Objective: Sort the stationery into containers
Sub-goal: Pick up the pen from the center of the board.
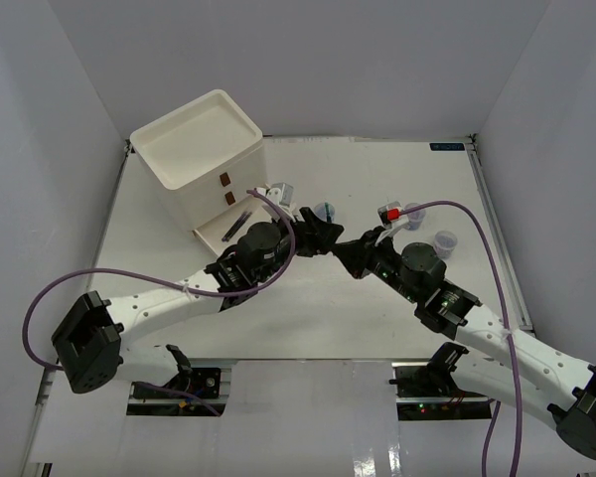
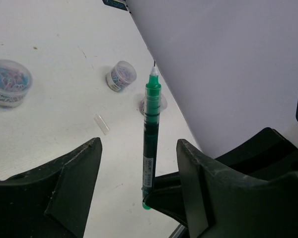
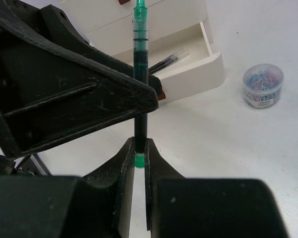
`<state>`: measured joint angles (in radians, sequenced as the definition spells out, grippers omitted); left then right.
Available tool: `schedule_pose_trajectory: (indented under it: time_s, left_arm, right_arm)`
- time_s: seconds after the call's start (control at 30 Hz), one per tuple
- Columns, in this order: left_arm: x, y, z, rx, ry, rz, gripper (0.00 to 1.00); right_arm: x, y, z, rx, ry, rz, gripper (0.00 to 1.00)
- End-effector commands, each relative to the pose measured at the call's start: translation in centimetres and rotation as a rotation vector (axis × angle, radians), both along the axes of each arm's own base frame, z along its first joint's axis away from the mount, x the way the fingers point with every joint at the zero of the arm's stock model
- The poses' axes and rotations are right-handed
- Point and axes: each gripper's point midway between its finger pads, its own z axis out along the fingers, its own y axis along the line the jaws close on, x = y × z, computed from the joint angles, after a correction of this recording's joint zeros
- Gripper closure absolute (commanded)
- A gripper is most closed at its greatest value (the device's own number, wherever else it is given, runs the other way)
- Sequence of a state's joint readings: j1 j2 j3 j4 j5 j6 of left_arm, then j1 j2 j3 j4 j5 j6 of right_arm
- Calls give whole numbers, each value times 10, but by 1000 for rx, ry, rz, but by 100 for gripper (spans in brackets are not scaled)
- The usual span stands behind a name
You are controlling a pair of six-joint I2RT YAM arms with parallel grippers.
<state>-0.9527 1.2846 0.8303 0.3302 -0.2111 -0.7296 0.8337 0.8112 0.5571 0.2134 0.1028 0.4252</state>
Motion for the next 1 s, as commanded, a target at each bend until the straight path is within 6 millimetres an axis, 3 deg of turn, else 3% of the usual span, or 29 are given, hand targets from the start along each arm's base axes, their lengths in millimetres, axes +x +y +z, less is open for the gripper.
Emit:
schedule_pose_trajectory:
  time_s: [0.0, 0.13, 0.33, 0.57, 0.77, 0.83, 0.9, 0.97]
  left_arm:
    - [9, -2, 26, -47, -62, 46, 30]
    - [9, -5, 21, -39, -62, 41, 47]
    - [5, -12, 15, -33, -53, 15, 53]
    - [2, -16, 13, -11, -75, -11, 79]
    - [1, -8, 15, 39, -133, -13, 91]
    - [0, -7, 15, 67, -146, -19, 92]
    - [0, -6, 14, 105, -172, -34, 92]
    - [4, -1, 11, 147, -184, -34, 93]
  right_arm:
    - [0, 2, 18, 78, -40, -5, 92]
    - [-1, 3, 19, 93, -37, -3, 92]
    - [-1, 2, 21, 101, -40, -6, 92]
    - [0, 1, 18, 100, -35, -10, 91]
    - [0, -4, 8, 75, -17, -31, 75]
    - [-1, -5, 3, 61, -10, -34, 64]
    - [0, -8, -3, 36, -3, -46, 47]
    - [2, -14, -9, -10, 10, -72, 38]
